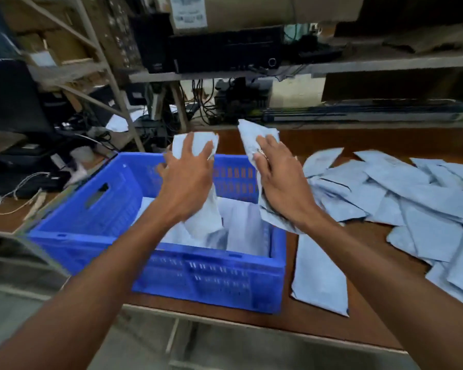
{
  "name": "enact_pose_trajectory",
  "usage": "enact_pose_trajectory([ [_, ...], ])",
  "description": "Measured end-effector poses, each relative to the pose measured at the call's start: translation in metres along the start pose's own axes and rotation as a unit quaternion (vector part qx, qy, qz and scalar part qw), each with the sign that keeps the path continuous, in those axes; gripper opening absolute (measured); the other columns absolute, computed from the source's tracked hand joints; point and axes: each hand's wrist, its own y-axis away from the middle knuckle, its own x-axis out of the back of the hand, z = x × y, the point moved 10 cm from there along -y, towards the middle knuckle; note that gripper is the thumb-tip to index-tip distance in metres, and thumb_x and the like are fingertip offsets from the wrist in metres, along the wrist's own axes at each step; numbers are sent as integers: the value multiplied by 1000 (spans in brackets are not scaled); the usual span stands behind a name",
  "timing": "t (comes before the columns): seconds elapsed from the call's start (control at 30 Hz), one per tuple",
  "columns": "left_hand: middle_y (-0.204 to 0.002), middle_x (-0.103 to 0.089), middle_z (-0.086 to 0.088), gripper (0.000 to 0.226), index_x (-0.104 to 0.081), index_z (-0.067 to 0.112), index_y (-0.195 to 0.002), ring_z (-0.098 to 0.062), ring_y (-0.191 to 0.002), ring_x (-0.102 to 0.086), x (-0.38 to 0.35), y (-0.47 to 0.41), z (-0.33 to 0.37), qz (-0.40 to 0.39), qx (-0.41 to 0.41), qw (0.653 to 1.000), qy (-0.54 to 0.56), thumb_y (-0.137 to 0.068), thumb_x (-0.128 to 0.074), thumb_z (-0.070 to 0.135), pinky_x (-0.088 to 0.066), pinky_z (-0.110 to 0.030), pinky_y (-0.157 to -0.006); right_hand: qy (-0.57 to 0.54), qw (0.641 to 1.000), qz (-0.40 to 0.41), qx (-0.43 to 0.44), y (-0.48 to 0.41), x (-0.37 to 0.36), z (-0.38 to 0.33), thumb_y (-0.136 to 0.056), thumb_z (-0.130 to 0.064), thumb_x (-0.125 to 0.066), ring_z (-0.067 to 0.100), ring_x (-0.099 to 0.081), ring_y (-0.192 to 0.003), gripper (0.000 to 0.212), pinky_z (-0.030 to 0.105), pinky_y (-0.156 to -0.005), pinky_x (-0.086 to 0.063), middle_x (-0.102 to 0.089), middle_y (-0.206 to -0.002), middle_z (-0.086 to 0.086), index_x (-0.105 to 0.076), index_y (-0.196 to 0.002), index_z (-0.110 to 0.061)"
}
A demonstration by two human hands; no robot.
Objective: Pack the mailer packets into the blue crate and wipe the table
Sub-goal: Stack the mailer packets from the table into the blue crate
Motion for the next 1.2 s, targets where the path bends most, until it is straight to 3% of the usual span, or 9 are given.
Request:
enact_pose_trajectory([
  [0.2, -159, -14, -13, 60, -28, 32, -142, -53, -138, -24, -97, -2, -204, -204, 80, 974, -51, -85, -11, 41, -28, -76, -96, 40, 987, -156, 17, -16, -183, -65, -103, -13, -38, 38, -53, -106, 24, 40, -94, -33, -58, -112, 21, -56, -115, -1],
  [0.37, -161, -5, -17, 59, -21, 35, -147, -53, -143, -9, -139, -21, -236, -306, 10, 947, -98, -90, -13, 48, -19, -75, -105, 127, 963, -236, -39, -30, -278, -57, -99, -19, -38, 43, -52, -112, 21, 45, -86, -45, -53, -116, 18, -53, -109, -9],
  [0.5, -161, 23, -8, 65, 2, 26, -157, -42, -149, 5, -175, -16, -226, -442, -34, 893, -78, -104, -26, 51, -12, -55, -118, 219, 876, -422, -83, -12, -338, -35, -104, -32, -27, 42, -4, -148, 47, 61, -115, -17, -11, -161, 11, -30, -149, -20],
  [0.63, -157, 33, -3, 87, 19, 27, -154, -40, -149, -11, -214, 7, -247, -551, -92, 812, -170, -96, -35, 65, -20, -45, -118, 234, 794, -536, -166, 20, -361, -8, -99, -34, -43, 39, 19, -147, 80, 53, -120, -2, 25, -160, 11, 12, -156, -20],
  [0.77, -157, 34, -3, 95, 21, 32, -152, -38, -144, -28, -223, 12, -247, -564, -140, 786, -214, -93, -46, 64, -30, -46, -114, 246, 802, -516, -170, 18, -370, 1, -95, -36, -54, 46, 10, -147, 96, 57, -118, -16, 29, -159, 11, 19, -154, -20],
  [0.93, -161, 25, 1, 93, 15, 37, -154, -38, -149, -14, -217, 5, -252, -537, -157, 797, -226, -91, -51, 56, -27, -50, -116, 251, 804, -512, -167, 18, -369, 5, -92, -38, -57, 45, 8, -147, 97, 58, -117, -18, 25, -161, 10, 15, -155, -21],
  [1.03, -165, 9, -2, 86, 2, 31, -157, -36, -149, -10, -189, -26, -233, -456, -145, 859, -183, -94, -52, 52, -25, -54, -116, 224, 862, -430, -146, -18, -334, -7, -92, -44, -56, 43, -12, -146, 80, 54, -112, -27, -6, -163, 10, -14, -155, -18],
  [1.1, -164, -10, -6, 78, -12, 26, -156, -34, -146, -21, -156, -55, -198, -345, -143, 919, -126, -94, -53, 50, -31, -54, -113, 191, 933, -289, -94, -57, -277, -23, -90, -35, -57, 39, -38, -134, 56, 47, -105, -40, -41, -148, 12, -43, -141, -17],
  [1.2, -149, -39, -14, 63, -37, 18, -147, -39, -130, -43, -103, -77, -112, -184, -170, 968, 9, -92, -58, 41, -42, -53, -102, 189, 975, -110, -32, -87, -161, -27, -87, -23, -57, 33, -57, -116, 36, 44, -96, -47, -63, -126, 9, -60, -122, -16],
])
